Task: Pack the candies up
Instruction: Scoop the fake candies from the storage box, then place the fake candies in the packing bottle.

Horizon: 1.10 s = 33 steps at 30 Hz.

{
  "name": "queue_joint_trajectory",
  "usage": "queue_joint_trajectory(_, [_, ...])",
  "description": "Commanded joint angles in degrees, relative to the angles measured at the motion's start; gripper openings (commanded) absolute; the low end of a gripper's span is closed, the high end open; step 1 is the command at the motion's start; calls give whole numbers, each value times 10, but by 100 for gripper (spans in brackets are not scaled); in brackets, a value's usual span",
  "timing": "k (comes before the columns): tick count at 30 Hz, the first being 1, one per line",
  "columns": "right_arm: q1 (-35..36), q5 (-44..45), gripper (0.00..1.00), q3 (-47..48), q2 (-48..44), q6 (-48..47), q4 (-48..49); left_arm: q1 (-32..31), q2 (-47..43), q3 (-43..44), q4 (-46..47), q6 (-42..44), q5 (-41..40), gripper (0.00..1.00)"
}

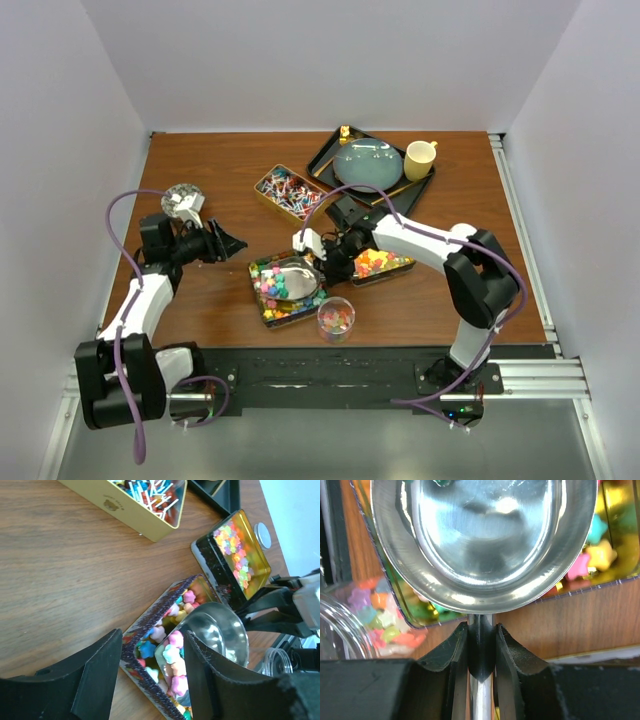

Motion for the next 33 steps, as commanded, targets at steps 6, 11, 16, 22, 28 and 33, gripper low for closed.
queue_joint_trajectory(6, [-31,-71,0,-70,-99,85,151,34,35,60,24,22,28,57])
queue_joint_trajectory(11, [-58,-100,0,-87,-145,117,173,45,45,82,24,34,27,57])
queue_joint_trajectory(16, [-67,-94,0,-133,-223,155,214,46,40,79,33,36,26,58])
queue_joint_trajectory(22, [-94,-80,0,-166,-273,204,222,45,30,77,48,13,35,57])
queue_joint_trajectory(28, [-127,-42,0,-110,-311,76,32,43,30,69,85,-20,41,58])
queue_joint_trajectory(33, [-165,-8,0,-59,-329,-109,-174,31,44,54,71,-12,15,58])
